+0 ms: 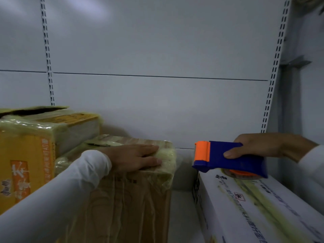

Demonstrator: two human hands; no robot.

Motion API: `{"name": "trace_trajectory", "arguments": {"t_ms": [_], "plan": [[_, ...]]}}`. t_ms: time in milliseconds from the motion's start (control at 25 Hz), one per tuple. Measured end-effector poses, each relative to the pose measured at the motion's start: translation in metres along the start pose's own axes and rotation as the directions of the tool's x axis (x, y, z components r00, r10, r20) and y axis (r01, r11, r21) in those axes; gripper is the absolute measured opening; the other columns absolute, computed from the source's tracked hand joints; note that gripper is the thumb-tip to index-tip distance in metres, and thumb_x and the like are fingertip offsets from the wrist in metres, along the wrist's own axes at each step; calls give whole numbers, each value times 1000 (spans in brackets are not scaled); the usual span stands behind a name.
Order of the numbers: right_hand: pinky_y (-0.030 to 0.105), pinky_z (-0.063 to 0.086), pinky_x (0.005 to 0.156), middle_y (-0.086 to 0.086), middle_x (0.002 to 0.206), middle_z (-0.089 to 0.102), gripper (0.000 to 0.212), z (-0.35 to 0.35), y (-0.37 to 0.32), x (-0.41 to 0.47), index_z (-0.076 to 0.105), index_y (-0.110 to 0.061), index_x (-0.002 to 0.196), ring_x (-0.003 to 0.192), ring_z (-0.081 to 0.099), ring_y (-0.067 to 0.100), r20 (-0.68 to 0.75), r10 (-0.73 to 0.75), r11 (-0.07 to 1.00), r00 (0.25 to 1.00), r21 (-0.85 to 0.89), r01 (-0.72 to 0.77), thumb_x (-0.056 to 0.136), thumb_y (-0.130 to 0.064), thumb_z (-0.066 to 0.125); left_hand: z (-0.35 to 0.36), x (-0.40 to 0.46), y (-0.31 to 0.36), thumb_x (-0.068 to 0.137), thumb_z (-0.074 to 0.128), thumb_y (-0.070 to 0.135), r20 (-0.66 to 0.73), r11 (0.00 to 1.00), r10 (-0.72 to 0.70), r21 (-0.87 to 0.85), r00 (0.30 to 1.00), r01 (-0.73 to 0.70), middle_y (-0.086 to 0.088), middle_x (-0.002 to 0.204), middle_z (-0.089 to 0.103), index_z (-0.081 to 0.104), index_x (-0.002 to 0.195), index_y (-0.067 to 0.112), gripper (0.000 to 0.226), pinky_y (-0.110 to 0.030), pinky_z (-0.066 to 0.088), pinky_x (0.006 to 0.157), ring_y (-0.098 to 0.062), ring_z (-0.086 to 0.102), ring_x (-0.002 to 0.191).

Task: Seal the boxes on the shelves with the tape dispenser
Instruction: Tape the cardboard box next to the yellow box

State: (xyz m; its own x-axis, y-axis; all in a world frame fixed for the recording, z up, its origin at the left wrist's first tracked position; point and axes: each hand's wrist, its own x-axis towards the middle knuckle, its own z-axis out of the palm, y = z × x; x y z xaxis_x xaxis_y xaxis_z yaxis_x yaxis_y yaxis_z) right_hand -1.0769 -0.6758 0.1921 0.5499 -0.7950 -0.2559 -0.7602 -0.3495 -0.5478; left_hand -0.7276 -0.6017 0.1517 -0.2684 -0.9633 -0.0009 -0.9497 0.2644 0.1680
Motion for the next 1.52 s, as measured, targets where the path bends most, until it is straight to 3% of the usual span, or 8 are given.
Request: {"name": "trace_trajectory", "arguments": {"t_ms": [200,360,480,720,880,1280,1400,1520], "plan": [[20,47,59,9,86,75,60,26,-17,13,71,-7,94,67,67,13,-74,32,997,997,-68,-37,74,-63,64,-5,11,35,75,26,84,-50,998,-2,62,999,5,6,146,42,54,121,40,70,-27,31,99,-15,44,127],[19,43,51,-4,60,66,45,32,-19,28,66,-16,73,50,59,7,-133,86,969,987,-221,-114,82,-60,66,10,16,48,69,47,81,-153,999,43,-15,987,-46,15,87,58,51,77,36,46,-19,36,59,1,54,74],[23,30,45,-4,53,48,54,42,4,29,48,-17,56,44,41,9,-251,149,860,956,-445,-251,84,-59,65,11,10,35,60,41,79,-137,999,5,-38,991,-10,12,90,56,54,91,30,59,-29,42,68,-7,54,82],[19,37,45,0,53,62,50,31,4,12,61,-13,62,43,54,7,-382,-61,982,922,-190,-13,79,-60,65,-1,-1,32,66,46,59,-30,995,94,-24,995,-95,16,149,33,41,139,34,78,-21,24,103,-9,33,134],[15,42,43,6,65,73,42,12,-1,-22,70,-18,64,48,65,12,-413,-70,998,908,-31,63,74,-58,64,-16,-13,28,63,49,47,60,994,108,-27,992,-107,24,155,14,34,143,41,81,-32,14,117,-4,16,142],[19,49,51,11,77,76,58,22,-20,-39,70,-3,86,62,70,25,-384,-118,993,916,-50,107,72,-58,62,-7,-44,5,93,49,38,18,980,197,22,980,-198,17,157,12,26,143,46,56,-26,13,116,-5,14,143],[21,50,51,11,79,76,59,30,-25,-40,70,-3,87,65,71,28,-387,-122,992,914,-30,120,70,-59,63,8,-42,7,78,41,76,-163,985,170,46,972,-164,14,153,29,36,140,45,69,-30,25,113,-8,32,137],[29,47,57,15,79,75,66,44,-32,-48,69,1,87,67,69,32,-404,-116,993,907,-45,107,68,-61,64,24,-34,7,80,44,74,-410,947,276,271,869,-173,13,132,55,46,130,41,60,-29,45,87,-15,58,111]]}}
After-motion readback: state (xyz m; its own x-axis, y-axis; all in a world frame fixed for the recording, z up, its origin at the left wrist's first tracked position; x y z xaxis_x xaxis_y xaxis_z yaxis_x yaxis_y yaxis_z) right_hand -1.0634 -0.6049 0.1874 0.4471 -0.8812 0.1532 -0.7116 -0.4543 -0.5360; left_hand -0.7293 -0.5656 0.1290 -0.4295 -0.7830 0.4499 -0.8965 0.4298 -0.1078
